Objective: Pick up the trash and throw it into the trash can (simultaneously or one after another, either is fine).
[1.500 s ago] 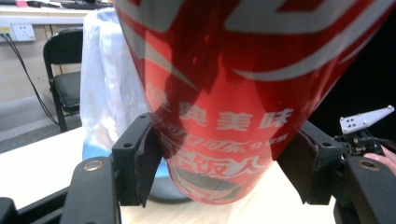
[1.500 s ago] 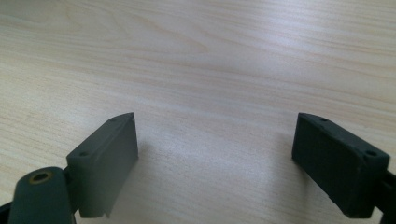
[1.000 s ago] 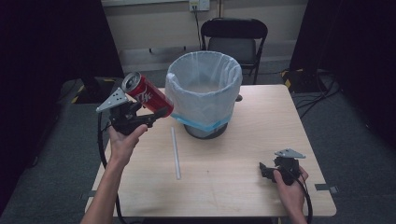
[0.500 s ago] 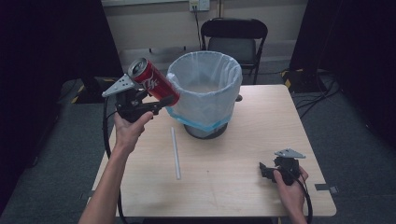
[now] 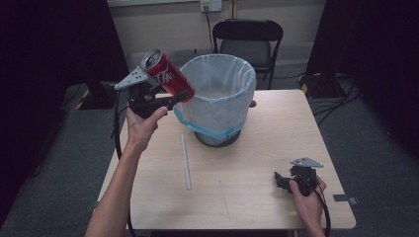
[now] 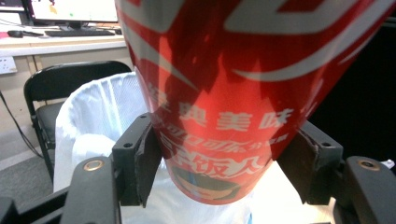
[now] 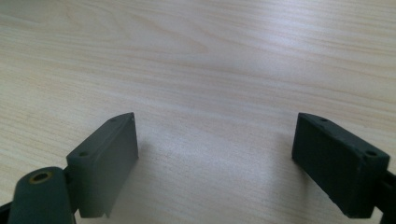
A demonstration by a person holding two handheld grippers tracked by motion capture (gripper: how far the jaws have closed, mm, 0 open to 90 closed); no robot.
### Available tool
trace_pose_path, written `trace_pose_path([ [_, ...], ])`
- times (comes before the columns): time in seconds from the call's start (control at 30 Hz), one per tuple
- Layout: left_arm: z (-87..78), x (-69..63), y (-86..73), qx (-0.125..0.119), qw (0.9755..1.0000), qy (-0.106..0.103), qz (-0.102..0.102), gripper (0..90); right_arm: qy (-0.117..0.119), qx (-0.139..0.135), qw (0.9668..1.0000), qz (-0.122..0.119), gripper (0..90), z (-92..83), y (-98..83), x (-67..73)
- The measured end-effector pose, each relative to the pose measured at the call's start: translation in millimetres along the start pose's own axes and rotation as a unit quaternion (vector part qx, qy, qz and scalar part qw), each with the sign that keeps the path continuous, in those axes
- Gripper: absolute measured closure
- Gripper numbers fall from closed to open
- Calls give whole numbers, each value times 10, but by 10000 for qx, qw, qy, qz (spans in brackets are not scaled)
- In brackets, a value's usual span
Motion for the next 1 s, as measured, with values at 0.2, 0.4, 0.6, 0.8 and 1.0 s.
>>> trace_pose_path([
  [0.2,41,-9,112,4,10000,1,73,344,6,5,10000,-3,135,-1,0,0],
  [0.4,121,-22,228,-16,9999,-26,136,344,6,6,10000,-3,135,-1,0,0],
  [0.6,221,-24,301,-30,9998,-106,143,344,6,5,10000,-3,135,-1,0,0],
  [0.8,347,-43,358,9,9997,-164,204,343,5,5,10000,-4,135,-1,0,0],
  [1.0,502,-41,388,64,9995,-244,167,342,5,5,10000,-5,135,-1,0,0],
])
Point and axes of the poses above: each handheld gripper's, and its own axes: z roughly forward along the jaws, y roughly out of its top, x roughly to its left, the point moved 1 cm from there along z, roughly forward along the jaws, and after that the axes turned 7 degrees about x, right-handed, at the moved point
